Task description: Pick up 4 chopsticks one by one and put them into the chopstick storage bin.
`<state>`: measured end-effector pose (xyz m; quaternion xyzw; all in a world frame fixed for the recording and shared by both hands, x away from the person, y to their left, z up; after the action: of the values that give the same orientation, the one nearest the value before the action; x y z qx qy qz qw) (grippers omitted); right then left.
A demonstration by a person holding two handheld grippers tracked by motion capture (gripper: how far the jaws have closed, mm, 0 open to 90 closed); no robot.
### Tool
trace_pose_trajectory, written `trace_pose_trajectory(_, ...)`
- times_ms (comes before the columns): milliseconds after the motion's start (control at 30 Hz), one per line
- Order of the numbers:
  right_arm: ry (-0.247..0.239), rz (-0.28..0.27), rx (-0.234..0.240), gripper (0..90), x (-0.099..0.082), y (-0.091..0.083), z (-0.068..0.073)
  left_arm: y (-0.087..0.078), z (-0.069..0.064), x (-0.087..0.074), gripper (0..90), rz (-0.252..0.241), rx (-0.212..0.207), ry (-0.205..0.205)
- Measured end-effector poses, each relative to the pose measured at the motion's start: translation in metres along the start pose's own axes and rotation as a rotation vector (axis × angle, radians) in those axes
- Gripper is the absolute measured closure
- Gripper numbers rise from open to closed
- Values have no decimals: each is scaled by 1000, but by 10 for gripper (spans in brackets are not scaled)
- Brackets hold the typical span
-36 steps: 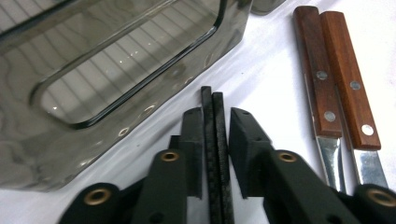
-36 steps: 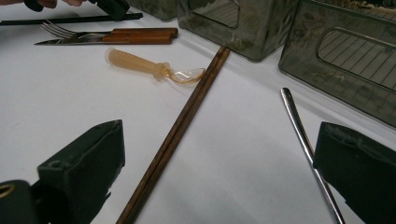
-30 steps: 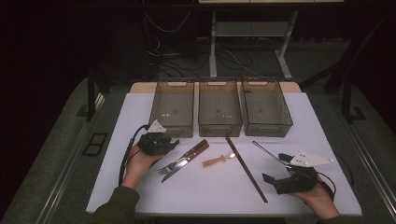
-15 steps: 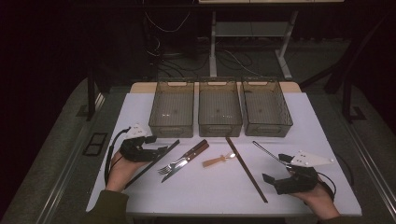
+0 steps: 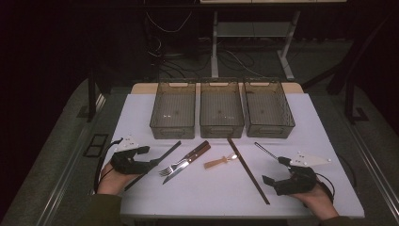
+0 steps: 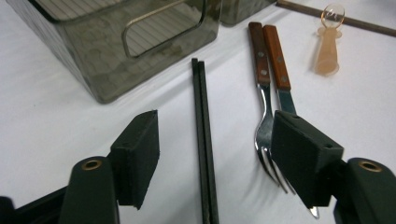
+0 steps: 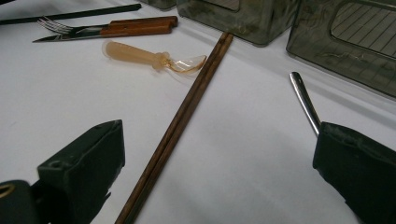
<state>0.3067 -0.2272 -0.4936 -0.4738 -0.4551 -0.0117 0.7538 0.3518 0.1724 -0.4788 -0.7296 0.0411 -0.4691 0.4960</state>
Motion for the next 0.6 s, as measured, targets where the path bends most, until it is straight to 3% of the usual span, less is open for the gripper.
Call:
trace_pose_trajectory(233,-2,1,-5,25,0,1,-1,6,3,-10,404,42,-6,1)
trace_pose_trajectory(400,-11,5,-7,25,0,1,0,9,7,-15,558,67,-8,3)
trace_pose_trajectory(600,-15,2,-8,25,1,0,0,8,9,-17,671,69,-13,-4)
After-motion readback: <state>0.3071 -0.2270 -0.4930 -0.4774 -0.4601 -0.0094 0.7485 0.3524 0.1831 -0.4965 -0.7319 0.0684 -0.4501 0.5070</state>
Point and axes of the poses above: each handheld gripper's, and its own axes: y roughly forward along the jaws, x roughly out of its top, z roughly to its left, the point moved 10 cm from there along y, roughly forward along the jaws, and after that the axes turned 12 degrees about z, right-handed, at the moved point
